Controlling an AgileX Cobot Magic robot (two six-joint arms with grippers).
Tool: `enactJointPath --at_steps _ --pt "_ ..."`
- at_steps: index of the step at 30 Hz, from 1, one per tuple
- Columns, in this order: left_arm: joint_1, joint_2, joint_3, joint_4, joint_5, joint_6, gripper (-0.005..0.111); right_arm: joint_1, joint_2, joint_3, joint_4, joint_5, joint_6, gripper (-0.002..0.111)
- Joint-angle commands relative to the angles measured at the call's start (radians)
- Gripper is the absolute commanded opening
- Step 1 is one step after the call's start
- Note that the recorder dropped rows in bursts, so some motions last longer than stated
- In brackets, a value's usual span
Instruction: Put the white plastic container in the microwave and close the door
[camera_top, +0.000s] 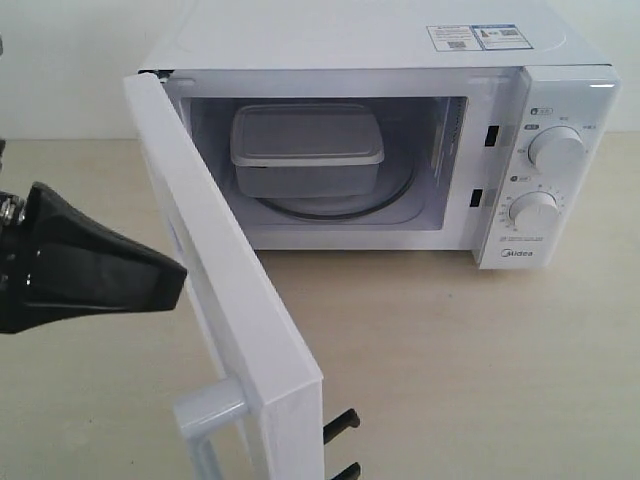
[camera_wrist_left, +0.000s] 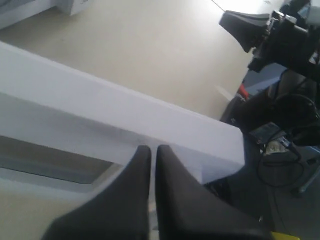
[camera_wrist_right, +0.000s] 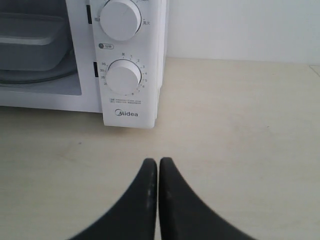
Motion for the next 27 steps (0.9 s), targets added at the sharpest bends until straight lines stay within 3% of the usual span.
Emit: enactJointPath --at_steps 1,12,23,25,27 --pt "-0.029 -0.005 0.002 -0.011 0.021 0.043 0.004 -0.002 -0.005 0.000 -0.012 -0.009 -0.002 0.001" --pt "-0.029 -0.097 0.002 0.192 0.008 -0.094 0.004 -0.002 -0.005 0.000 -0.024 -0.045 -0.093 0.001" --pt "-0.029 -0.139 0.002 0.302 0.028 -0.176 0.004 -0.002 -0.005 0.000 0.049 -1.001 -0.018 0.001" --pt "-0.029 -0.136 0.002 0.309 0.026 -0.179 0.004 -0.002 -0.005 0.000 0.066 -1.206 0.090 0.001" --pt "-0.029 -0.134 0.002 0.309 0.020 -0.179 0.004 -0.002 -0.005 -0.023 0.068 -1.268 0.176 0.001"
